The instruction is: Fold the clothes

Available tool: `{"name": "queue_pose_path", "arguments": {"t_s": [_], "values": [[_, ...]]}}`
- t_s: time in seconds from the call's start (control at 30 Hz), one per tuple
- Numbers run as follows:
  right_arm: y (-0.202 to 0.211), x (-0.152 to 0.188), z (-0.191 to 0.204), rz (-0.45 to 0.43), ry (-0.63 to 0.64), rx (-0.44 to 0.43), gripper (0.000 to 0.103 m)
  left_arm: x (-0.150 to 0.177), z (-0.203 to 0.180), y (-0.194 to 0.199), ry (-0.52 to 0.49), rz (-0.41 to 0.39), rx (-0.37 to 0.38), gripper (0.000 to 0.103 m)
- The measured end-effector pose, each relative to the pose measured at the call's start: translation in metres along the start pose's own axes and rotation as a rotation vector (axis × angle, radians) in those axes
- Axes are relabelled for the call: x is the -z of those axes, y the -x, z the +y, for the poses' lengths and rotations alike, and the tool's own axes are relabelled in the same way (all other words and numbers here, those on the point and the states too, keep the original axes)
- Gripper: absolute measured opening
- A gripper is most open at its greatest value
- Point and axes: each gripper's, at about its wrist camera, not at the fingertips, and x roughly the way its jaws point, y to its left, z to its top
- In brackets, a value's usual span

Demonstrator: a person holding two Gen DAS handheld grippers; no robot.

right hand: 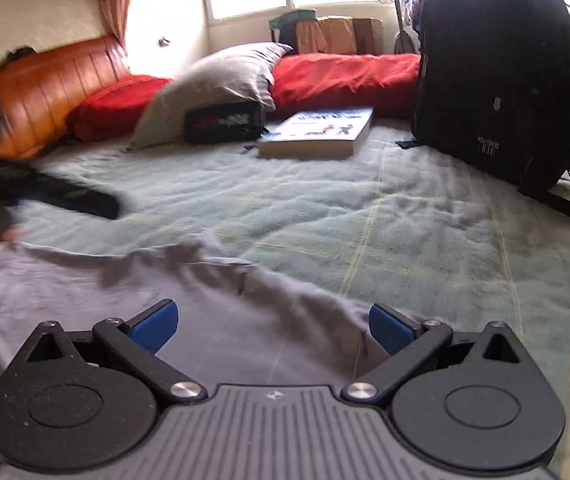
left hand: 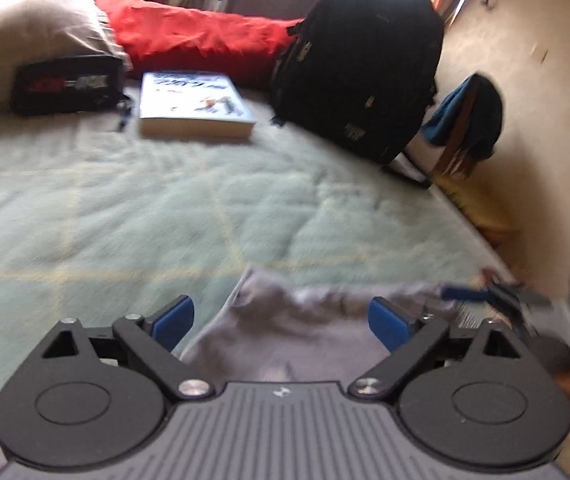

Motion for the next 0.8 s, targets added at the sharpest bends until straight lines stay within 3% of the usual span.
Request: {"name": "queue_pose_path", "arguments": {"t_s": [0.13, 0.2, 0.27, 0.37, 0.53, 0.63, 0.8], "values": [[-0.022, 0.020, -0.032, 0.041, -0.045, 0.048, 0.101, 0.029, -0.012, 0.006, -0.082, 0.061, -0.171, 0.094], [-0.014, 0.018, -0.039, 0.026, -0.092, 0.049, 0.100, 0.043, -0.015, 0.007, -0.117, 0.091, -0.257, 0.094], [-0.003, 0.014, -0.037, 0.013, -0.118, 0.069, 0.101, 0.054, -0.016, 0.012, -0.119, 0.100, -0.297, 0.094], [0.016, 0.009, -0.013, 0.015, -0.059, 0.122, 0.103, 0.066, -0.016, 0.022, -0.093, 0.090, -0.301, 0.094], [0.035, 0.036, 0.029, 0.054, 0.051, 0.107, 0.103, 0.088, -0.023, 0.026, -0.128, 0.099, -0.304, 0.095], [0.030, 0.065, 0.036, 0.125, 0.077, 0.177, 0.103, 0.106, -0.019, 0.023, -0.101, 0.094, -0.295, 0.096], [0.058, 0.089, 0.040, 0.093, 0.073, 0.191, 0.103, 0.122, -0.029, 0.047, -0.100, 0.041, -0.350, 0.097]]}}
